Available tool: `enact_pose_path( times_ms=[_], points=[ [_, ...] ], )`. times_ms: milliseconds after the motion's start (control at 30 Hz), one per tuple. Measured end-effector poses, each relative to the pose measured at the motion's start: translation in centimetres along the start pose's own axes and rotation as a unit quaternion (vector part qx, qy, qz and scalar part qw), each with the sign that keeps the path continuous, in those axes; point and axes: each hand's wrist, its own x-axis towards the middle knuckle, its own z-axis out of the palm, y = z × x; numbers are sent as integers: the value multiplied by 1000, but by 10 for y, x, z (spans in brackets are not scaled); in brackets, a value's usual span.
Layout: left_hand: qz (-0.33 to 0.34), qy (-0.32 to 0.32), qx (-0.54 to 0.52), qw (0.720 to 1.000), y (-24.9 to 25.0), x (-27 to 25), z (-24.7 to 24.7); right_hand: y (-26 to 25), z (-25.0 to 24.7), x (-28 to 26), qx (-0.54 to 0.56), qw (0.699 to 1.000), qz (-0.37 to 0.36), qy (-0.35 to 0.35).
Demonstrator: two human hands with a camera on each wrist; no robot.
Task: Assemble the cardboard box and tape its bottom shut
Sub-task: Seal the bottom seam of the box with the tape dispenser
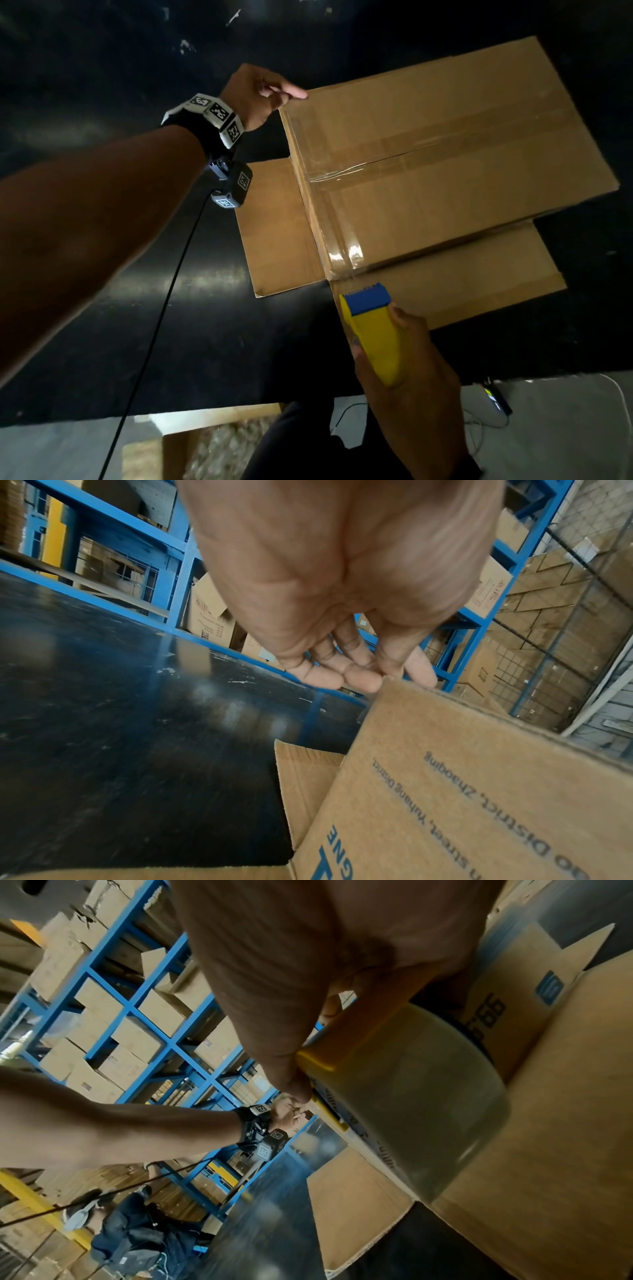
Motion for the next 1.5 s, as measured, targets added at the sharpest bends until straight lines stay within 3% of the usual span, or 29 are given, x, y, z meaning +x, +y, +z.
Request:
enact_pose_path(
  times_ms=[300, 433, 533, 633, 700, 833, 1100, 1233, 1333, 1433, 1500],
  points=[
    [-9, 95, 49, 994, 7, -16, 18, 3, 13, 21, -74, 997, -2, -19],
    [111, 136, 90, 980, 20, -55, 41, 5, 10, 33, -16, 999, 17, -38],
    [230, 66, 45, 970, 47, -113, 72, 21, 12, 47, 20, 995, 59, -80],
    [283, -25, 104, 953, 64, -165, 107, 39, 13, 53, 22, 992, 79, -92],
    [274, -73, 167, 944, 62, -183, 126, 47, 13, 55, 30, 992, 87, -89],
    [278, -62, 204, 937, 53, -188, 137, 53, 7, 63, 36, 994, 66, -77],
    [244, -75, 227, 940, 40, -184, 98, 65, -21, 79, 95, 994, 42, -43],
    [191, -58, 253, 947, 35, -194, 81, 83, -46, 86, 117, 992, 50, -12],
    [156, -10, 261, 953, 43, -193, 83, 108, -66, 95, 121, 991, 61, -5],
    [125, 48, 228, 964, 76, -179, 106, 140, -87, 109, 130, 985, 111, 31],
    [139, 50, 207, 967, 107, -166, 134, 164, -101, 119, 154, 974, 154, 59]
  ],
)
